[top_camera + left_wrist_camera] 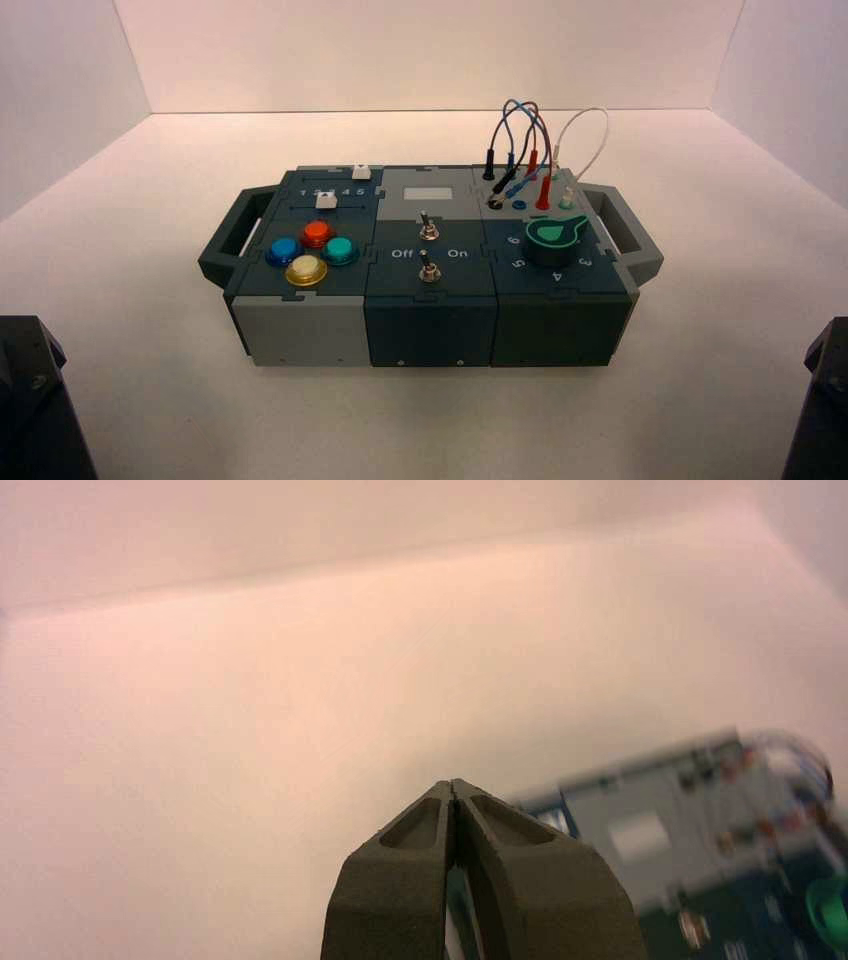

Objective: Push the red button with the left gripper.

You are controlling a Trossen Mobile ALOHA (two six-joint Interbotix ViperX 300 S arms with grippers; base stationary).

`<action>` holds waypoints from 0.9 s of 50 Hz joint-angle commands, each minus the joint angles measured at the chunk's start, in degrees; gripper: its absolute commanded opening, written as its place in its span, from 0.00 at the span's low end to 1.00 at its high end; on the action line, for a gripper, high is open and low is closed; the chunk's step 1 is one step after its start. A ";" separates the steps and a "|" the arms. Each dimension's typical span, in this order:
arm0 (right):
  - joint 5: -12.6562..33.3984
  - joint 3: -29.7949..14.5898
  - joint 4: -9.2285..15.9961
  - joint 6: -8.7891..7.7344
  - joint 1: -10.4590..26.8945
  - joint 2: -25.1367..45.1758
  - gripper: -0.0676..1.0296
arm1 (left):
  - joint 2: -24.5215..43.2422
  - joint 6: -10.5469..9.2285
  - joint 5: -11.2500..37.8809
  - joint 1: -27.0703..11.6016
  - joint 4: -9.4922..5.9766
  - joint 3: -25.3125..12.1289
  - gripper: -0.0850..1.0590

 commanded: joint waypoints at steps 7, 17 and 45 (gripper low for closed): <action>1.14 -2.90 0.97 0.18 13.27 6.68 0.04 | 4.75 0.53 10.55 -4.31 0.09 -2.20 0.05; 1.14 -5.01 0.97 -0.09 19.51 10.99 0.04 | 5.98 0.09 15.03 -9.49 -0.79 -2.64 0.05; 1.85 -8.44 0.88 -1.14 25.14 22.50 0.04 | 23.64 -2.55 16.96 -25.66 -1.58 -4.66 0.05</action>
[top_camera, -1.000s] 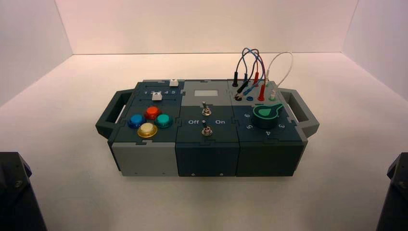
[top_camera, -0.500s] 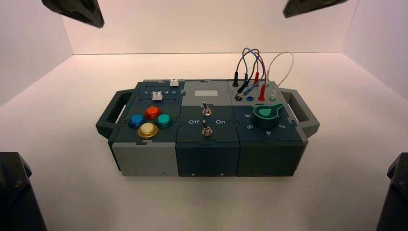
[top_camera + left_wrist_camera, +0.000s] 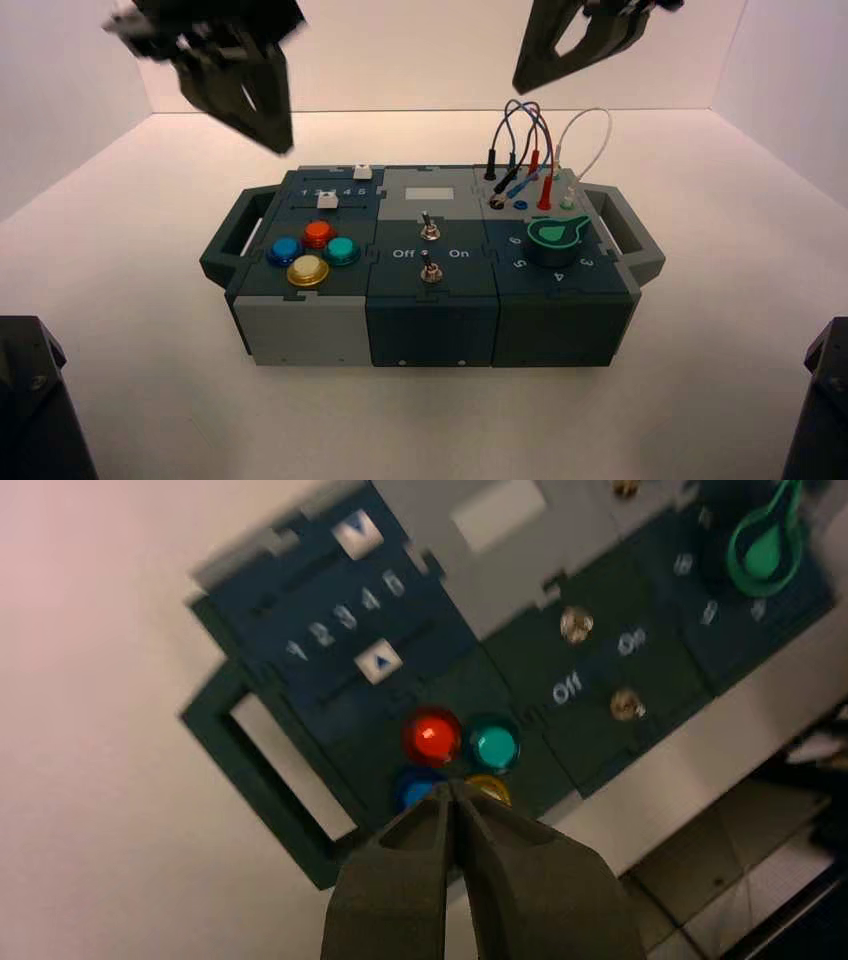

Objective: Push the red button with the left gripper.

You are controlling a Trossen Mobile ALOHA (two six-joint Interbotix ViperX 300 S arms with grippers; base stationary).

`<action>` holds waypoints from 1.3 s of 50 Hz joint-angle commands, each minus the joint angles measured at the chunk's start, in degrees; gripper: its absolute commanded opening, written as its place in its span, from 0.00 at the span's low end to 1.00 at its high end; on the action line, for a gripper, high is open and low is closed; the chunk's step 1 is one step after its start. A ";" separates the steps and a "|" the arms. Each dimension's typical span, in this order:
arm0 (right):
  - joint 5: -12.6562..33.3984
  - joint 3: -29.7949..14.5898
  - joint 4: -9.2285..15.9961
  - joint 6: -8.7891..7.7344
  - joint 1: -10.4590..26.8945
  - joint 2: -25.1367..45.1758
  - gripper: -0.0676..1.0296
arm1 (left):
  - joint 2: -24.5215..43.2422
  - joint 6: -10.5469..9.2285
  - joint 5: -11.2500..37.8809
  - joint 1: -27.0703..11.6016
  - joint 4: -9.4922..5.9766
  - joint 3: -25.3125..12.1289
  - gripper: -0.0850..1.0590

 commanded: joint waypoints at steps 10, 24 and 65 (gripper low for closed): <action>-0.70 -1.76 0.00 -0.26 0.26 0.70 0.04 | 9.76 -0.26 -1.67 -2.99 -0.44 -4.04 0.05; -0.70 -1.67 -0.09 -0.35 0.35 0.26 0.04 | 14.77 -0.26 -4.22 -2.99 -0.18 -6.50 0.05; -0.70 -1.05 0.18 -0.09 0.26 0.18 0.04 | 20.04 0.18 -3.25 -1.58 2.29 -7.73 0.05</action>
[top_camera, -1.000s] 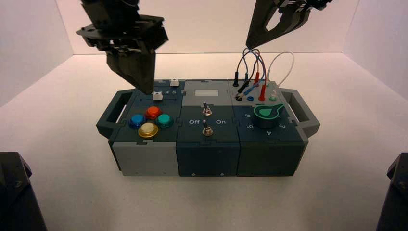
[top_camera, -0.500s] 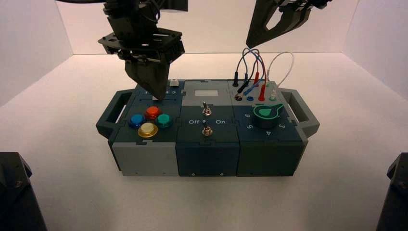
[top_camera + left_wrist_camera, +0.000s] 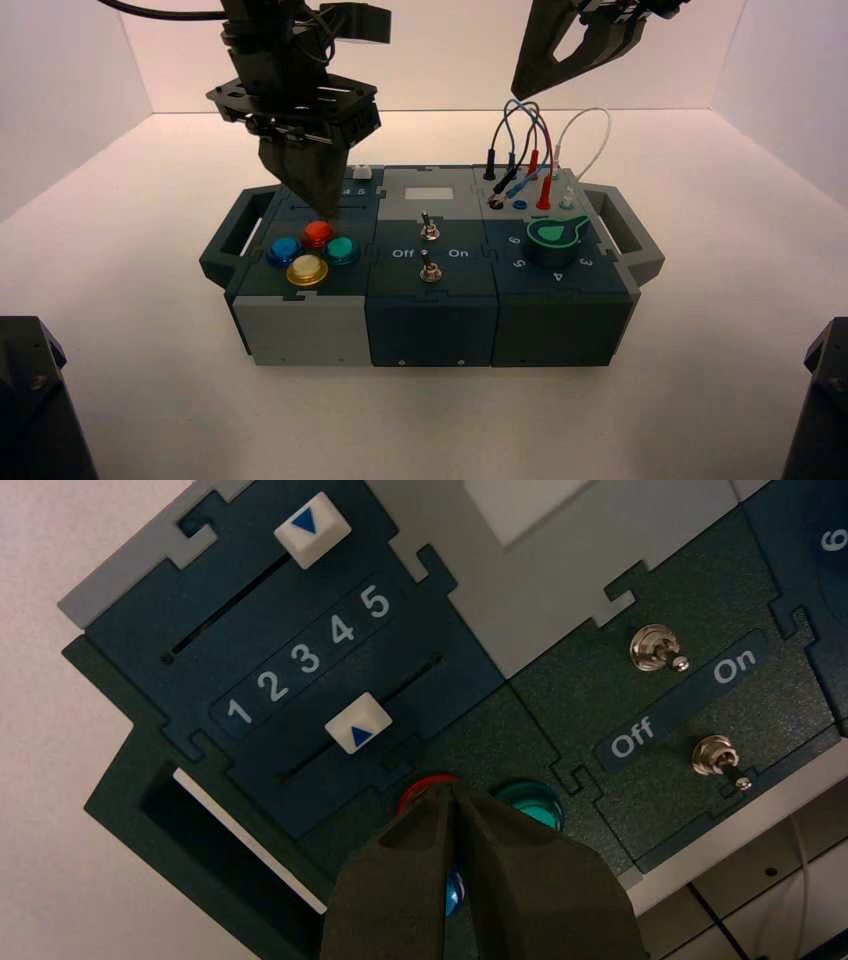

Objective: Push the red button with the left gripper.

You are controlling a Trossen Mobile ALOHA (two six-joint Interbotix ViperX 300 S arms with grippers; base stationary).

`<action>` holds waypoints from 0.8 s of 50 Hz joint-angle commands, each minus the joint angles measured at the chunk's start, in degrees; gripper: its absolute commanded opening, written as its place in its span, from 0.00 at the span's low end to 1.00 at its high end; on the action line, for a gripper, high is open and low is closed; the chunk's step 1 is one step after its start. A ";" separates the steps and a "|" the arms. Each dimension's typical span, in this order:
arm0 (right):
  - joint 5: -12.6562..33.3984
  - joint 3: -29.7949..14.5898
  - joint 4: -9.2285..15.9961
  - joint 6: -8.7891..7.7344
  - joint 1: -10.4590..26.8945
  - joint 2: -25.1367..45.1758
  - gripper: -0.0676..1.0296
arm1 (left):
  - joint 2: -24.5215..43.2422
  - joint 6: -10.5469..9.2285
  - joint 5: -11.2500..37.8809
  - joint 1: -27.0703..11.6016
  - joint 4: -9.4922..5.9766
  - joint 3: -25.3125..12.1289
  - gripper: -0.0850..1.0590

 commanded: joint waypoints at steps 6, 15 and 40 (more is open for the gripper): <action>-0.44 -1.05 0.18 0.09 0.35 -0.44 0.04 | -0.97 0.18 1.49 0.35 0.97 -0.88 0.05; -0.44 -1.05 0.26 0.09 0.26 -0.44 0.04 | -0.88 0.18 2.90 0.35 1.05 -0.44 0.05; -0.44 -1.23 0.18 0.09 0.09 -0.44 0.04 | 3.78 0.18 3.87 0.35 0.88 -0.97 0.05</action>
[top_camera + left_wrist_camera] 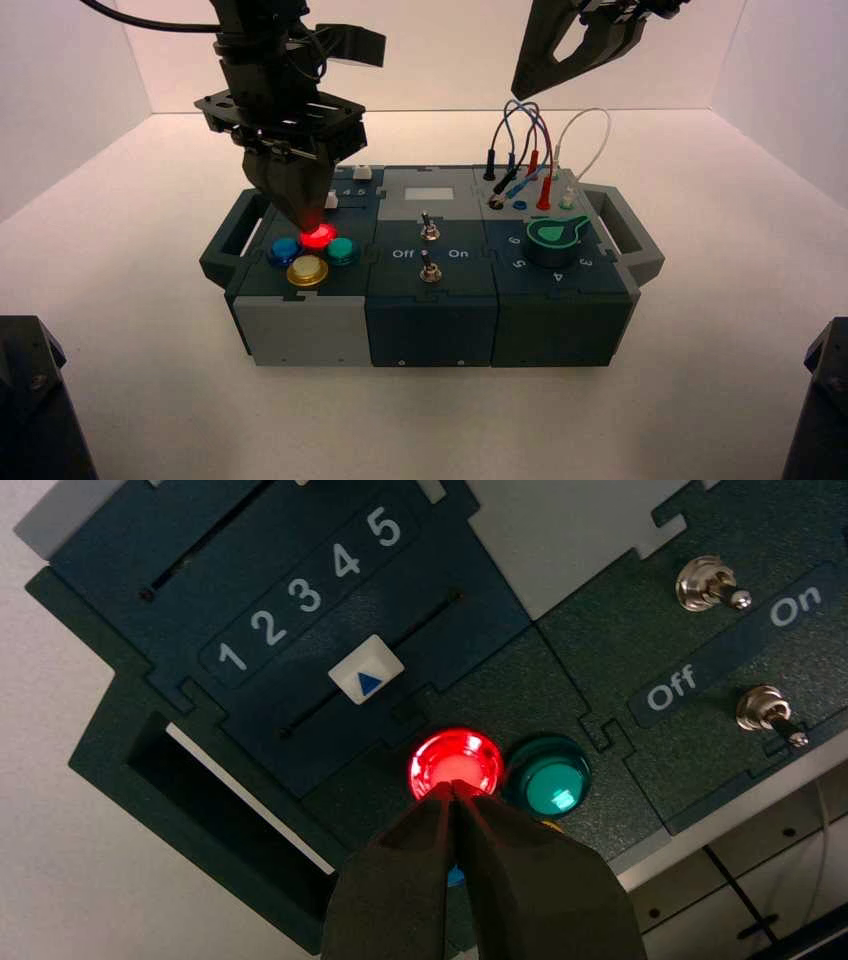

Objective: Push the red button with the left gripper.

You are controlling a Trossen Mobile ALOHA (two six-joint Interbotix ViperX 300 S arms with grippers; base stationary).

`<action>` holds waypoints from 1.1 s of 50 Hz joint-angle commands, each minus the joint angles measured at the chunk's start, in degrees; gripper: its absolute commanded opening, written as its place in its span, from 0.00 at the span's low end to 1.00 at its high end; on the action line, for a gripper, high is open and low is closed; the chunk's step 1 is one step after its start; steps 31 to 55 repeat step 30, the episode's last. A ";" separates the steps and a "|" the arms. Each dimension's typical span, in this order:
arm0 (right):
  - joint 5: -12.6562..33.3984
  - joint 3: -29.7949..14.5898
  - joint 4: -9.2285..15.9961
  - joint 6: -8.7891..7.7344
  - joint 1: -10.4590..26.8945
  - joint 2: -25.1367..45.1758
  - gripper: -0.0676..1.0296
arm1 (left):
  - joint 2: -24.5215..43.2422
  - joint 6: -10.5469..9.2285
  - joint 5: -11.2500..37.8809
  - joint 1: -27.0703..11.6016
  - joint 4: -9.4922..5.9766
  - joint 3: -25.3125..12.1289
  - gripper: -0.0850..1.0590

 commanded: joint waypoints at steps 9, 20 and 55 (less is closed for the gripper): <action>-0.35 -1.14 0.00 0.09 0.00 -0.44 0.04 | 3.34 0.18 0.70 0.09 -0.18 -2.46 0.05; -0.35 -0.79 -0.62 0.00 -0.26 -0.62 0.04 | -4.92 -0.26 3.16 0.09 -0.09 -2.64 0.05; -0.44 -0.44 -0.97 0.00 -1.05 -0.70 0.04 | -9.49 0.00 4.31 0.09 0.00 -2.99 0.05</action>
